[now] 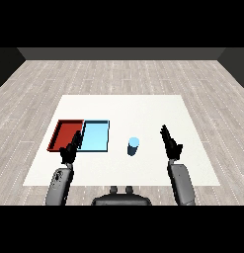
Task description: Pick the blue can and put it in the blue box
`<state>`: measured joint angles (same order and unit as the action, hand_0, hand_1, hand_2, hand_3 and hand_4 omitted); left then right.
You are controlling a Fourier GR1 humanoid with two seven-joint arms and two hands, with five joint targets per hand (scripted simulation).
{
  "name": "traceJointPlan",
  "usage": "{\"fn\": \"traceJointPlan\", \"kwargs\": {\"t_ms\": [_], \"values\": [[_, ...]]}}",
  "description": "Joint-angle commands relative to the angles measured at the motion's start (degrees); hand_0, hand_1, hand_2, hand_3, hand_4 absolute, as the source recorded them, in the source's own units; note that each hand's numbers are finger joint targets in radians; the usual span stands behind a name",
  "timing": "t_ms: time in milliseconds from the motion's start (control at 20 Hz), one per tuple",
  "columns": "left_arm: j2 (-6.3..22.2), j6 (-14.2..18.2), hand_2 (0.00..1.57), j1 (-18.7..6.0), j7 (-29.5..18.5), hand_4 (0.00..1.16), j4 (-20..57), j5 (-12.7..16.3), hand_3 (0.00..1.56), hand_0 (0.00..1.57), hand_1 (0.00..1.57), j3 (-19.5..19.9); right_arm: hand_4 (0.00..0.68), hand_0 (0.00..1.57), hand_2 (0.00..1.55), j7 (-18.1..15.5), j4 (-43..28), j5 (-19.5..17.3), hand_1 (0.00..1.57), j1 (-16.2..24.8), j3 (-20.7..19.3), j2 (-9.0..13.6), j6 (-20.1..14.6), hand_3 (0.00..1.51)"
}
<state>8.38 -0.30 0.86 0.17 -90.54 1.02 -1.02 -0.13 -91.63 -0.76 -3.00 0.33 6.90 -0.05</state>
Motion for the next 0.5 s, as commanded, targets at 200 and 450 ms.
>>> {"fn": "traceJointPlan", "kwargs": {"t_ms": [200,450], "values": [[-1.72,-0.41,0.0,-2.2,0.42,0.0,-0.49,-0.11,0.0,0.0,0.0,2.54,0.0,0.0,0.0,1.6,-0.49,-1.49,0.0,0.92,0.06,-2.61,-1.16,0.0],[-3.78,-2.96,0.0,-1.84,-17.44,0.0,-6.43,3.92,0.0,0.0,0.0,3.07,0.0,0.0,0.0,-12.07,-2.62,7.18,0.0,3.22,0.47,-4.98,6.3,0.0]]}}
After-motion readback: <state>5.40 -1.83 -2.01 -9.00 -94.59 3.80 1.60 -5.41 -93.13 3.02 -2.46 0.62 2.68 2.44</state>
